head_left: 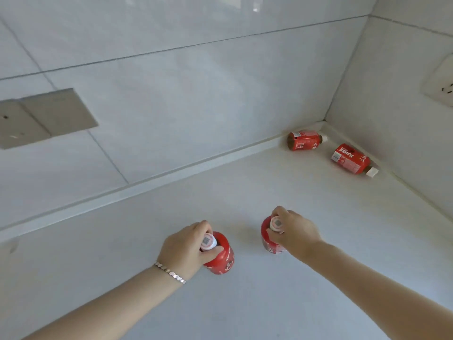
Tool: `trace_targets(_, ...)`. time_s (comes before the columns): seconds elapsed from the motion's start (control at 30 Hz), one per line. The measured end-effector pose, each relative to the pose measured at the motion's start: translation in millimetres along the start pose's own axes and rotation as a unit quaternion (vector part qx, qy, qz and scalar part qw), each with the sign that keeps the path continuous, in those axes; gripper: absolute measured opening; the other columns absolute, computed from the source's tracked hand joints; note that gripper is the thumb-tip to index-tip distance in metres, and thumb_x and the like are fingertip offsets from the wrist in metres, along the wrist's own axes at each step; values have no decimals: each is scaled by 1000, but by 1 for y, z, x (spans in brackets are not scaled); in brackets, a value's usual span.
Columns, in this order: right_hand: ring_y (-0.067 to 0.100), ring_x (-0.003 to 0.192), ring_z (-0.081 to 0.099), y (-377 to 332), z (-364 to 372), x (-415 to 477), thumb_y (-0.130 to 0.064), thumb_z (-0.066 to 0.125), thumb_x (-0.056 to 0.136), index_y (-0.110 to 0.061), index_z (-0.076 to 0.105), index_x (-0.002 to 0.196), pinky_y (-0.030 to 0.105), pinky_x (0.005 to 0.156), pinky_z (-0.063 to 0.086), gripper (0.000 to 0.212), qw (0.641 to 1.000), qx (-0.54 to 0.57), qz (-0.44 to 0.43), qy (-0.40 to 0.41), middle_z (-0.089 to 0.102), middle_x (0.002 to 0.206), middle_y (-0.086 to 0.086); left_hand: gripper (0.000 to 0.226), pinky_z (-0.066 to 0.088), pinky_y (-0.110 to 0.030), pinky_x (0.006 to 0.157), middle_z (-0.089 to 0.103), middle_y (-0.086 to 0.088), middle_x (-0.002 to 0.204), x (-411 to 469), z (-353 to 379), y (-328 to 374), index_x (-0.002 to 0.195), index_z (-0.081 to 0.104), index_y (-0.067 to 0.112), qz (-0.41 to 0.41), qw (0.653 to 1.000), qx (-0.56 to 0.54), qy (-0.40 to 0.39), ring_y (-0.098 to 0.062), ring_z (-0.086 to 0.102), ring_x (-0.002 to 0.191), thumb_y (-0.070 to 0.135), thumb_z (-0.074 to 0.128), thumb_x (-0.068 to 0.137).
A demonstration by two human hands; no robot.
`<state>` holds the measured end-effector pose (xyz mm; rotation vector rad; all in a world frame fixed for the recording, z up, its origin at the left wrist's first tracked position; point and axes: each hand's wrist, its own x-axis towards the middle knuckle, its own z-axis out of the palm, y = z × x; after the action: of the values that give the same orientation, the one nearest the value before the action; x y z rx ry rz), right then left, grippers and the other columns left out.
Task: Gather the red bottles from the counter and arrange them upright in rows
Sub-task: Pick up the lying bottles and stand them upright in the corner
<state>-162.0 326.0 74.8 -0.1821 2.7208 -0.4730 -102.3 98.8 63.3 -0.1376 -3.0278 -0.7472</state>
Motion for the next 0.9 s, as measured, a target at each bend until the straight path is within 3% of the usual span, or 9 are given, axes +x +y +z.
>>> trace_targets(0.1,22,98,62,-90,19,-29,-42,54,87,-24,48,114,31,79,49,34,995,-21,-93,-28,63,110,-2,67,35,-15,55,63,12,82,-70,-41,-57,90,62,17,-58,997,5,57,-15,62,79,69,35,56)
trace_targets(0.17,21,98,62,-153,38,-48,-43,53,87,-24,48,114,29,76,46,34,987,-36,-151,-35,63,109,-3,59,41,-22,63,64,11,87,-119,-71,-97,91,62,18,-99,992,17,74,-15,63,84,67,46,61)
trace_targets(0.23,21,96,62,-215,63,-68,-44,52,88,-23,48,114,29,76,46,34,978,-58,-193,-47,64,108,-3,45,38,-22,66,61,11,88,-167,-99,-138,93,61,18,-152,985,24,84,-15,61,89,56,60,69)
trace_targets(0.3,21,91,62,-272,95,-87,-44,50,88,-21,47,113,30,75,46,34,970,-71,-225,-61,65,107,-3,50,35,-22,61,56,13,83,-216,-127,-180,91,60,17,-195,975,35,99,-15,59,85,60,56,65)
trace_targets(0.43,19,78,54,-373,165,-121,-44,46,90,-19,45,114,26,68,42,35,957,-78,-257,-114,66,106,-1,63,29,-15,51,51,12,75,-315,-174,-264,84,61,16,-269,951,54,140,-14,50,73,66,39,54)
trace_targets(0.5,20,77,54,-417,199,-136,-44,45,91,-18,44,114,26,67,42,35,949,-85,-271,-140,66,105,0,51,33,-20,51,52,10,74,-360,-194,-302,83,61,13,-303,940,52,151,-19,54,72,59,54,62)
trace_targets(0.6,20,77,54,-471,243,-158,-44,45,91,-17,44,114,28,69,44,36,941,-90,-284,-162,66,104,0,34,40,-27,61,59,3,81,-418,-218,-347,91,62,10,-361,918,66,153,-24,61,80,39,71,75)
trace_targets(0.77,22,82,55,-544,293,-179,-42,43,94,-15,42,119,29,70,43,37,937,-79,-285,-186,63,108,3,28,48,-36,65,64,-8,88,-484,-235,-417,92,59,8,-453,880,55,132,-31,63,86,31,69,79)
trace_targets(0.9,29,103,60,-601,319,-184,-38,42,96,-13,42,123,33,82,46,37,924,-92,-330,-170,57,122,6,26,44,-36,67,57,-12,96,-510,-239,-452,103,60,5,-496,848,32,185,-33,59,95,19,67,83)
